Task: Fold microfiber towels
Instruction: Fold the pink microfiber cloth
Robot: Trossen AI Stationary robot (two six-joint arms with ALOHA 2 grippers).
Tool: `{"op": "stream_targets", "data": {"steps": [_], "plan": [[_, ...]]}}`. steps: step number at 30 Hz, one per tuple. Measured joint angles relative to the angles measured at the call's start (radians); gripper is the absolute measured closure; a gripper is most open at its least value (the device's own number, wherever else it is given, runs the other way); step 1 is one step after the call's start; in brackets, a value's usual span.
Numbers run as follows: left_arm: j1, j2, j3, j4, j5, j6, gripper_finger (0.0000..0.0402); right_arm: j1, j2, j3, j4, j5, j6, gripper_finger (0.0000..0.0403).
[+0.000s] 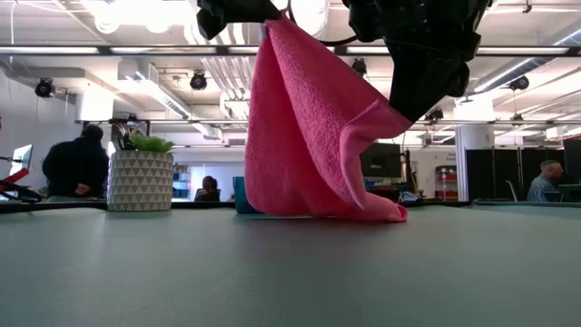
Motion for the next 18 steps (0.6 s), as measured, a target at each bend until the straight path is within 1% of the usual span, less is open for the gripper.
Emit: {"op": "stream_targets", "data": {"steps": [2,6,9,13,15,18], "plan": [[0.0,-0.001,0.0,-0.001,-0.013,0.027,0.0401,0.0,0.0,0.0,-0.002,-0.016,0.0,0.039],[0.0,-0.006,0.001,-0.001,-0.014,0.032,0.0401,0.003,-0.013,0.001,-0.029,-0.016,0.014,0.0394],[0.0,-0.006,0.011,-0.002,-0.013,0.072,0.0401,0.005,-0.032,0.034,-0.125,-0.015,0.028,0.0394],[0.0,-0.008,0.037,-0.001,-0.014,0.148,0.0401,0.005,-0.058,0.126,-0.303,0.013,0.009,0.0394],[0.0,-0.008,0.056,-0.009,-0.014,0.197,0.0401,0.005,-0.073,0.175,-0.361,0.012,-0.04,0.0394],[0.0,-0.008,0.087,-0.01,-0.014,0.282,0.0401,0.006,-0.09,0.237,-0.382,-0.022,-0.179,0.0394]]}}
